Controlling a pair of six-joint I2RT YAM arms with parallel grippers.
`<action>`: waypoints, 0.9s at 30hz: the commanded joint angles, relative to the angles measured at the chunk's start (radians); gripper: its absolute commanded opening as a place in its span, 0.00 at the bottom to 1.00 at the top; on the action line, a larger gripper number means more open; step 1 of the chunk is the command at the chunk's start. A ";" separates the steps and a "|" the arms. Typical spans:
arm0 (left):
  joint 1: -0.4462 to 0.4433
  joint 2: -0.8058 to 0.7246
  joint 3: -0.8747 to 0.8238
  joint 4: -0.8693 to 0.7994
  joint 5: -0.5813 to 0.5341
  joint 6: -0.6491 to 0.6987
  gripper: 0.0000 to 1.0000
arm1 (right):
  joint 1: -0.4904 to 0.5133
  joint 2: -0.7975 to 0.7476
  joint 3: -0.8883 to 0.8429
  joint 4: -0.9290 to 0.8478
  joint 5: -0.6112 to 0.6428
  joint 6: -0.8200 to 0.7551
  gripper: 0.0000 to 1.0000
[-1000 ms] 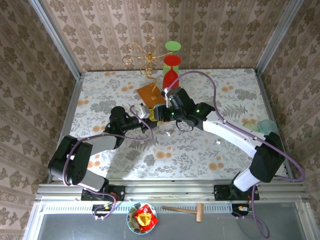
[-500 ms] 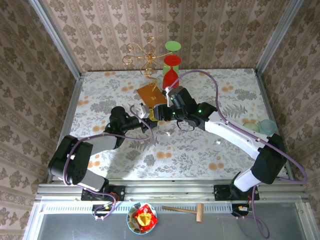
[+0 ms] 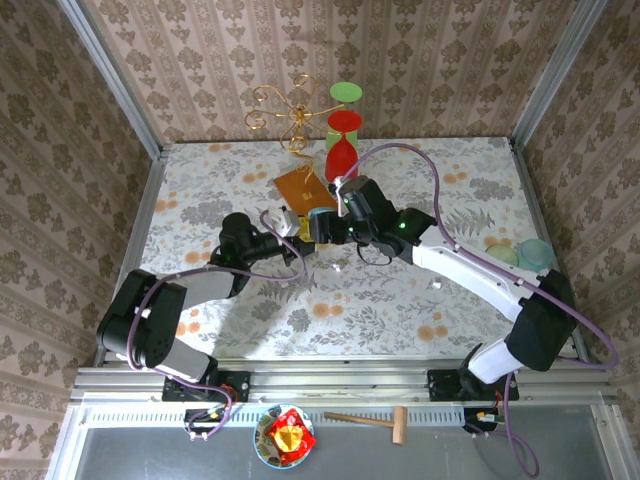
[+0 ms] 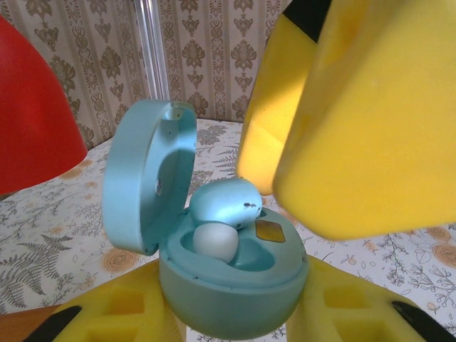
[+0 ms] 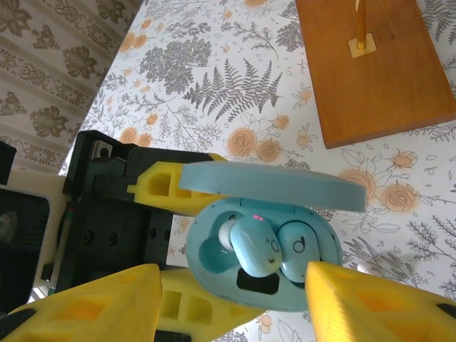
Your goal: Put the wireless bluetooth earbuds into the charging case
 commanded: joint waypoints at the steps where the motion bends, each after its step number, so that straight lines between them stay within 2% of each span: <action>1: 0.007 0.008 0.026 0.036 0.021 -0.016 0.26 | -0.004 -0.050 -0.024 0.003 0.025 0.011 0.51; 5: 0.006 0.015 0.032 0.040 0.028 -0.020 0.26 | -0.004 -0.050 -0.034 0.028 0.011 0.030 0.43; 12: 0.005 0.018 0.035 0.057 0.038 -0.032 0.26 | -0.007 -0.010 0.000 0.028 0.010 0.020 0.37; 27: 0.006 0.006 0.019 0.059 0.038 -0.031 0.26 | -0.016 0.050 0.064 0.036 -0.013 -0.005 0.33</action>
